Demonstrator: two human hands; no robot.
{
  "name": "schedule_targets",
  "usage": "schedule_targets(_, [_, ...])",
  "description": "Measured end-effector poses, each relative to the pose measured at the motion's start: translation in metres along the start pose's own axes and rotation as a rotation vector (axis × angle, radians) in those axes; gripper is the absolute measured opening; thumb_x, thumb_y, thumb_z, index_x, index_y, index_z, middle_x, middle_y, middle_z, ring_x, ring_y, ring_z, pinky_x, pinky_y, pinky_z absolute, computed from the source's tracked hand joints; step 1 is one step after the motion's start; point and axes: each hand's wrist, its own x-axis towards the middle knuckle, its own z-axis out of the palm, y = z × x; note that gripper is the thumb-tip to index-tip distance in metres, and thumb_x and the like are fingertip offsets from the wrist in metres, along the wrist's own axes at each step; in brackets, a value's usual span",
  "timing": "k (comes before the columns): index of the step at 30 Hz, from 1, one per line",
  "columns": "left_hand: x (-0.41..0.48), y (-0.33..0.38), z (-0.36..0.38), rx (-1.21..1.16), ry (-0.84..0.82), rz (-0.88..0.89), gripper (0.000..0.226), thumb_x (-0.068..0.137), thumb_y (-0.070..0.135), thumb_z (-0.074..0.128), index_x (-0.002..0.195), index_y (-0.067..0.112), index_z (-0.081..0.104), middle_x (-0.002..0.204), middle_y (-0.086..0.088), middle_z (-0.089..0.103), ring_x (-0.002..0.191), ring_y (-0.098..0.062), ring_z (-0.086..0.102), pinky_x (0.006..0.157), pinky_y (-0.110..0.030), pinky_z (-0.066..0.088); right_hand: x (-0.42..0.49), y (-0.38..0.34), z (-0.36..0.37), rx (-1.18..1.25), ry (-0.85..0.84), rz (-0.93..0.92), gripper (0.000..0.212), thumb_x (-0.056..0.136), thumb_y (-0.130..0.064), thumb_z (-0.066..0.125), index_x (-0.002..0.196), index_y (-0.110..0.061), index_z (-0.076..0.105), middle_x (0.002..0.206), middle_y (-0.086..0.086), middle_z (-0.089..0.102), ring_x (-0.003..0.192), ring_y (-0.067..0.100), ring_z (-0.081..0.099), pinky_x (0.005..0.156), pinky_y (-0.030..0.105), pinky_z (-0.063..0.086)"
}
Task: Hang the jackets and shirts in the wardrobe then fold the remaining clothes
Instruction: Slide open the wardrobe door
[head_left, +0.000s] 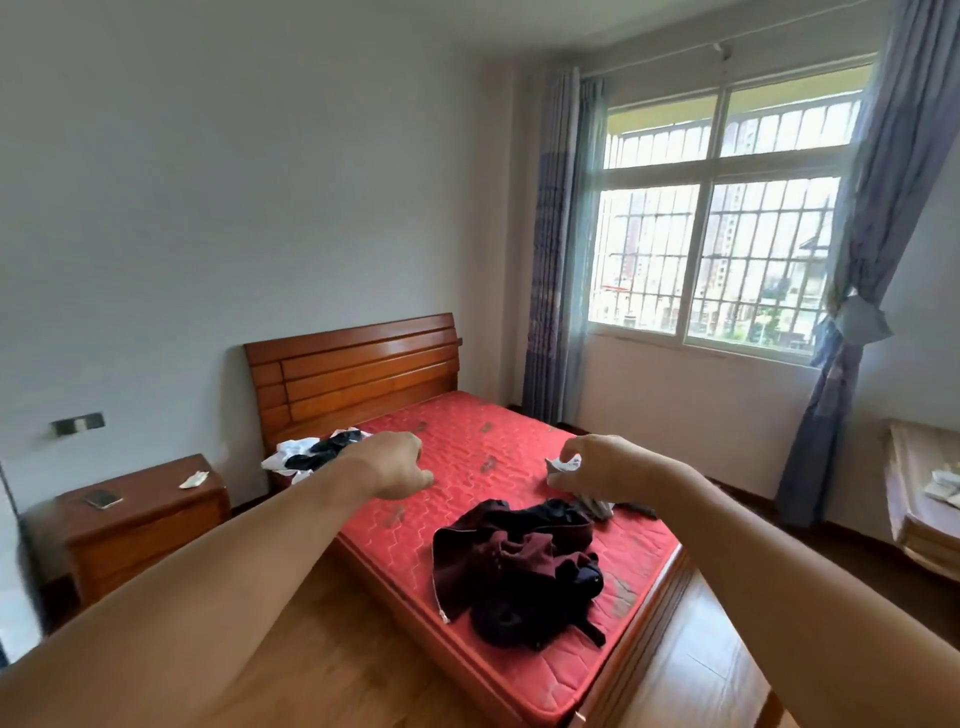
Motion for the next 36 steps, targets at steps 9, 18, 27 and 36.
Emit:
schedule_targets(9, [0.088, -0.098, 0.013, 0.006, -0.050, -0.238, 0.049, 0.090, 0.053, 0.054, 0.126, 0.021, 0.062, 0.125, -0.005, 0.063, 0.108, -0.023, 0.060, 0.085, -0.034, 0.048, 0.162, -0.065, 0.028, -0.020, -0.111, -0.173, 0.059, 0.094, -0.054, 0.060, 0.143, -0.023, 0.050, 0.146, 0.004, 0.052, 0.130, 0.024, 0.050, 0.104, 0.035, 0.042])
schedule_targets(18, [0.202, -0.219, 0.006, -0.056, -0.031, -0.373, 0.046, 0.095, 0.044, 0.052, 0.131, 0.017, 0.060, 0.123, -0.005, 0.064, 0.109, -0.022, 0.061, 0.090, -0.035, 0.052, 0.331, -0.156, 0.041, -0.017, -0.130, -0.305, 0.058, 0.095, -0.052, 0.060, 0.143, -0.021, 0.051, 0.144, 0.005, 0.054, 0.124, 0.025, 0.055, 0.099, 0.037, 0.046])
schedule_targets(27, [0.295, -0.313, -0.009, -0.046, -0.025, -0.464, 0.033, 0.092, 0.038, 0.055, 0.114, 0.016, 0.066, 0.098, -0.004, 0.066, 0.086, -0.016, 0.062, 0.072, -0.029, 0.051, 0.468, -0.228, 0.048, 0.011, -0.154, -0.404, 0.050, 0.094, -0.050, 0.061, 0.135, -0.021, 0.057, 0.122, 0.005, 0.066, 0.111, 0.024, 0.062, 0.096, 0.038, 0.051])
schedule_targets(36, [0.362, -0.397, -0.011, -0.047, 0.018, -0.667, 0.042, 0.097, 0.043, 0.057, 0.130, 0.017, 0.060, 0.123, -0.003, 0.064, 0.102, -0.017, 0.059, 0.077, -0.026, 0.044, 0.613, -0.314, 0.066, 0.007, -0.201, -0.591, 0.053, 0.088, -0.059, 0.062, 0.130, -0.026, 0.058, 0.128, 0.001, 0.063, 0.106, 0.022, 0.060, 0.091, 0.038, 0.053])
